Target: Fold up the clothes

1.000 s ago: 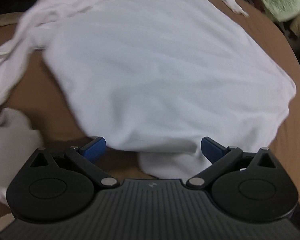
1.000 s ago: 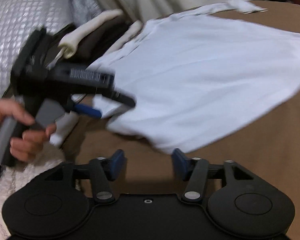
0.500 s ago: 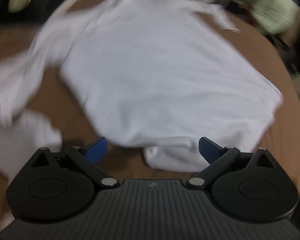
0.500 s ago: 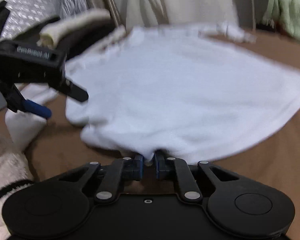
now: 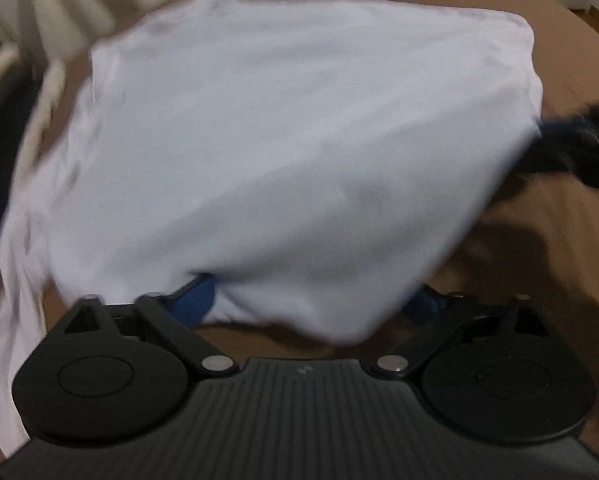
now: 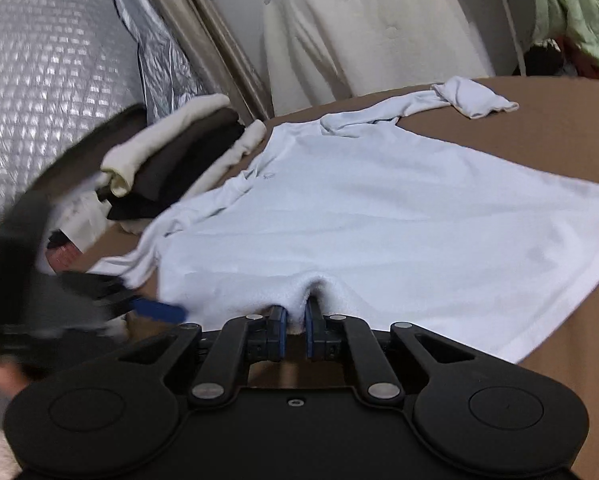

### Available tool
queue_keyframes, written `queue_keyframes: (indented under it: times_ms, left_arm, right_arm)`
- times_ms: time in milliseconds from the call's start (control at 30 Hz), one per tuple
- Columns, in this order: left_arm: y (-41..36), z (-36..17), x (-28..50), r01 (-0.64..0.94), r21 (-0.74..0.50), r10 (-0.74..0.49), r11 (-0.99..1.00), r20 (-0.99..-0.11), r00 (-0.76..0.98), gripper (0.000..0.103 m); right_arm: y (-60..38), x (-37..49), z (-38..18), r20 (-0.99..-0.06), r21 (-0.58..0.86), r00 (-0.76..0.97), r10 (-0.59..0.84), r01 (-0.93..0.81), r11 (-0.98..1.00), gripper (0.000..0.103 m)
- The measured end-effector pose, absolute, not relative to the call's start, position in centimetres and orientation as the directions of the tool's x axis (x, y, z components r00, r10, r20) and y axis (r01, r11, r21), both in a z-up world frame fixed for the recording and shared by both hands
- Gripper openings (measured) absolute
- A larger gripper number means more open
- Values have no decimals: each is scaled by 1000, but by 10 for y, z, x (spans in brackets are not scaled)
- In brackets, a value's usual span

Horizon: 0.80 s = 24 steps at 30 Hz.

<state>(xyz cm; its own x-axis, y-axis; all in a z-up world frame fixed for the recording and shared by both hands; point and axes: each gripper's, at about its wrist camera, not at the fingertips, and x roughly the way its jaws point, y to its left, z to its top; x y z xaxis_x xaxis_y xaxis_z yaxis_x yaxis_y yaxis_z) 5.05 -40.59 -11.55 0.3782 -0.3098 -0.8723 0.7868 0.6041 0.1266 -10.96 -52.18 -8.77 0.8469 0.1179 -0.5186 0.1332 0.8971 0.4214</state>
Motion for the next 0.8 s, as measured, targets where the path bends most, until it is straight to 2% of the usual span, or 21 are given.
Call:
queue_keyframes:
  times_ms: [33, 67, 100, 200, 300, 400, 567, 667, 800]
  left_arm:
    - [-406, -112, 57, 786, 90, -339, 612, -868, 363, 47]
    - [-406, -108, 64, 782, 51, -368, 621, -862, 349, 24]
    - [-401, -102, 72, 752, -4, -397, 659, -851, 344, 17]
    - [-385, -88, 94, 662, -133, -462, 738, -814, 352, 17]
    - [-373, -84, 104, 607, -199, -492, 769, -791, 364, 17]
    - [-369, -86, 108, 604, -222, -499, 766, -797, 340, 16]
    - [-364, -87, 111, 609, -277, -537, 743, -791, 295, 12]
    - [-359, -95, 115, 562, -359, -562, 745, -792, 238, 11]
    - [-345, -102, 117, 519, -397, -562, 757, -801, 207, 10]
  right_arm:
    - [-519, -114, -89, -515, 423, 848, 120, 130, 897, 11]
    - [-518, -117, -92, -521, 425, 846, 115, 140, 894, 12]
    - [-516, -119, -95, -529, 426, 842, 108, 154, 891, 20]
    - [-497, -119, -110, -589, 365, 803, 92, 163, 917, 41]
    - [-468, -112, -127, -623, 318, 774, 115, 116, 941, 43]
    - [-457, -102, -134, -594, 360, 790, 151, 93, 928, 56]
    - [-474, -83, -132, -495, 477, 854, 161, 112, 872, 63]
    - [-487, -78, -134, -435, 512, 896, 90, 164, 843, 71]
    - [-492, -81, -131, -397, 475, 917, 34, 174, 862, 73]
